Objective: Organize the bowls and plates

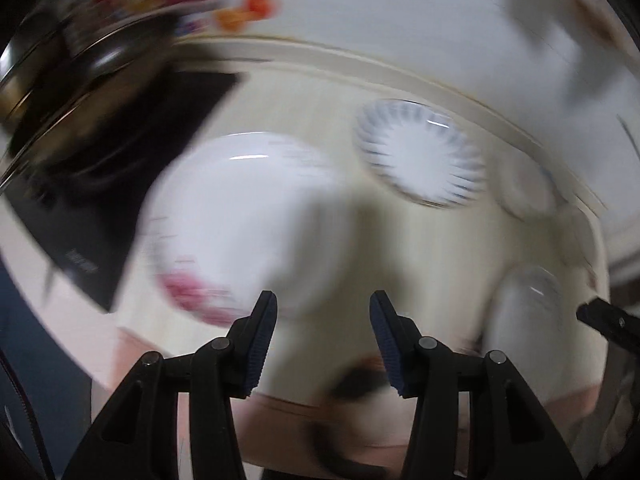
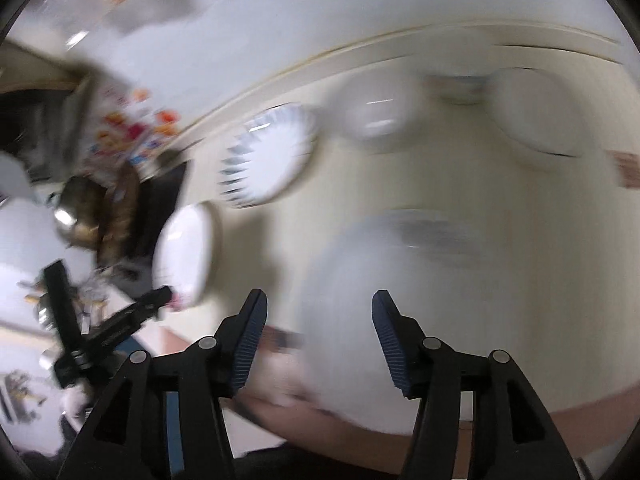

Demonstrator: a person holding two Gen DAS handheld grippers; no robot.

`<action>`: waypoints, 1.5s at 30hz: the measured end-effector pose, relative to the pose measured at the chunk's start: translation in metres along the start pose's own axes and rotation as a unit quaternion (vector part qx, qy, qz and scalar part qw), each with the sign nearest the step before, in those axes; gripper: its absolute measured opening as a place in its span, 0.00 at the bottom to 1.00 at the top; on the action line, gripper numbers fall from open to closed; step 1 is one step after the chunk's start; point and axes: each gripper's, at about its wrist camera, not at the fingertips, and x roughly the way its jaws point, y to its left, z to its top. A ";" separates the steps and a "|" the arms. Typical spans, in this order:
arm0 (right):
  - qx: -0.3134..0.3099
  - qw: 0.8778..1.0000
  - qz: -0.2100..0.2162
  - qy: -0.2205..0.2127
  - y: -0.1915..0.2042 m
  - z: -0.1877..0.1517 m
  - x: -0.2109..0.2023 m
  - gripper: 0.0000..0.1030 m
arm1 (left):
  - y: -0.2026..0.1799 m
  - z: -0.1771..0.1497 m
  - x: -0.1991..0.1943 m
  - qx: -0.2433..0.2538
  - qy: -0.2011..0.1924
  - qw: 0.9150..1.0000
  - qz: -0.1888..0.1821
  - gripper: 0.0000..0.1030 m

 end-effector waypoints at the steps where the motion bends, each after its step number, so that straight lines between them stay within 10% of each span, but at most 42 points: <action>1: -0.013 1.000 0.006 0.011 0.021 0.004 0.021 0.56 | 0.015 0.002 0.004 -0.010 0.001 1.000 0.008 0.45; 8: -0.077 0.994 0.016 0.075 0.116 0.026 0.152 0.56 | 0.109 0.040 0.052 -0.067 0.014 0.996 0.055 0.45; 15: -0.057 0.994 0.002 0.091 0.137 0.053 0.227 0.56 | 0.124 0.072 0.094 -0.045 0.028 0.997 0.050 0.45; 21: -0.043 0.993 0.000 0.109 0.137 0.059 0.263 0.25 | 0.121 0.075 0.109 -0.028 0.044 0.999 0.012 0.31; 45: -0.055 0.997 -0.004 0.045 0.086 0.057 0.136 0.20 | 0.016 0.056 0.016 0.044 -0.019 0.998 -0.035 0.31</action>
